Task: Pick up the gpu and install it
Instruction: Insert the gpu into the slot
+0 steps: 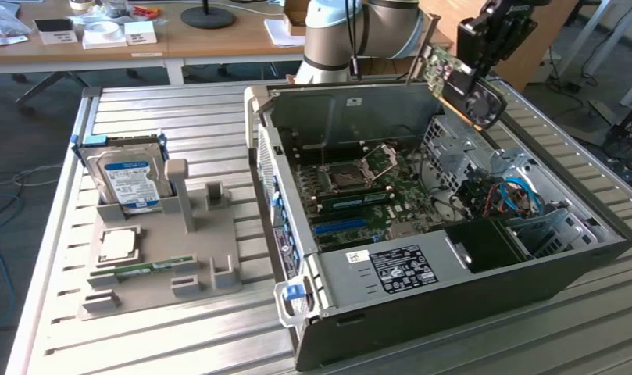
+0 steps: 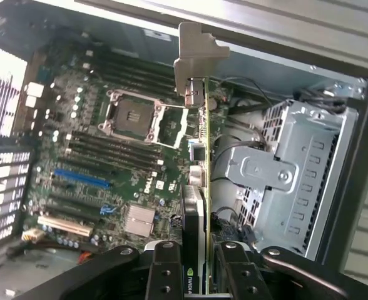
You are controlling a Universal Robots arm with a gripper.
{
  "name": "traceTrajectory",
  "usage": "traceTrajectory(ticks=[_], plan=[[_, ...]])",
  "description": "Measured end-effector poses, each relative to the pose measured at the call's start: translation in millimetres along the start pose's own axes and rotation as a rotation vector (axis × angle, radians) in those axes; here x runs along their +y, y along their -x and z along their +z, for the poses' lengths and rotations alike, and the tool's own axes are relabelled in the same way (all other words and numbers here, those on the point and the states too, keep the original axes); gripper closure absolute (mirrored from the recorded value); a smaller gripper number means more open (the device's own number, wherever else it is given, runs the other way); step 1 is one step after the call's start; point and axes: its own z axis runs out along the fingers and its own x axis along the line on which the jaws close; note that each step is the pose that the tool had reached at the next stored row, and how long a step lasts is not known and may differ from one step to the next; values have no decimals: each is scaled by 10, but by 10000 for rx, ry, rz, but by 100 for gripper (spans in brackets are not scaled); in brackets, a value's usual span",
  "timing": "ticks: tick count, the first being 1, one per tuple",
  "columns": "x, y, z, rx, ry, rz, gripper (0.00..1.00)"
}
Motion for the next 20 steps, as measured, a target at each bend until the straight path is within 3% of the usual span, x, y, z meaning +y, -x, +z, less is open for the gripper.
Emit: traceTrajectory(ticks=[20], plan=[[-1,0,10,158,-72,-3353,73]])
